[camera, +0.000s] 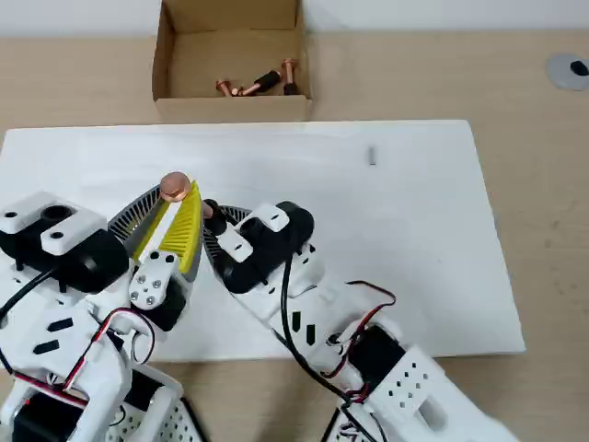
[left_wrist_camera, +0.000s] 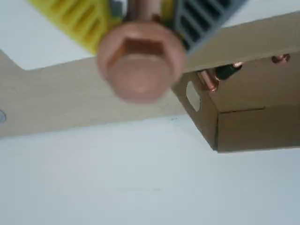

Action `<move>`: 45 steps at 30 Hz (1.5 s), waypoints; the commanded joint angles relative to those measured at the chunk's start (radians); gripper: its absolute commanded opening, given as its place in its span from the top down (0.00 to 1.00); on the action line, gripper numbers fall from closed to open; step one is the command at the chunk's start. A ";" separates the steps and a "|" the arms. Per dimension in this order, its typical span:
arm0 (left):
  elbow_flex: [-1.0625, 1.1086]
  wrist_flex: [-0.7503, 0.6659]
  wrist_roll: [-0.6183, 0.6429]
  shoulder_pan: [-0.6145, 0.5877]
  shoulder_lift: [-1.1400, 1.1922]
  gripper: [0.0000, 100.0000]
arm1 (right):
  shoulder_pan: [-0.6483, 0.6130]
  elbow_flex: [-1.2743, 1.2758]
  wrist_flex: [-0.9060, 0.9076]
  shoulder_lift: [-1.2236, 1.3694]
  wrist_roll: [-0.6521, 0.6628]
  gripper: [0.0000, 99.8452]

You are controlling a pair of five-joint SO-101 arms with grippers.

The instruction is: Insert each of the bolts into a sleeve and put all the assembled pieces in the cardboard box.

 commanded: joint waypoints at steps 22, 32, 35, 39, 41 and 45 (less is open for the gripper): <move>-0.015 -0.109 0.068 -0.124 0.010 0.99 | -0.018 -0.038 -0.029 -0.035 -0.011 0.99; -0.014 -0.103 0.092 -0.060 0.010 0.99 | -0.018 -0.031 -0.029 -0.035 -0.011 0.99; -0.014 -0.103 0.092 -0.023 0.010 0.99 | -0.018 -0.031 -0.029 -0.035 -0.011 0.99; -0.012 -0.098 0.092 -0.014 0.010 0.99 | -0.018 -0.031 -0.029 -0.035 -0.011 0.99; -0.015 -0.064 0.092 -0.014 0.010 0.99 | -0.018 -0.031 -0.029 -0.035 -0.011 0.99; -0.023 0.006 0.091 -0.018 0.007 0.99 | -0.018 -0.031 -0.029 -0.035 -0.011 0.99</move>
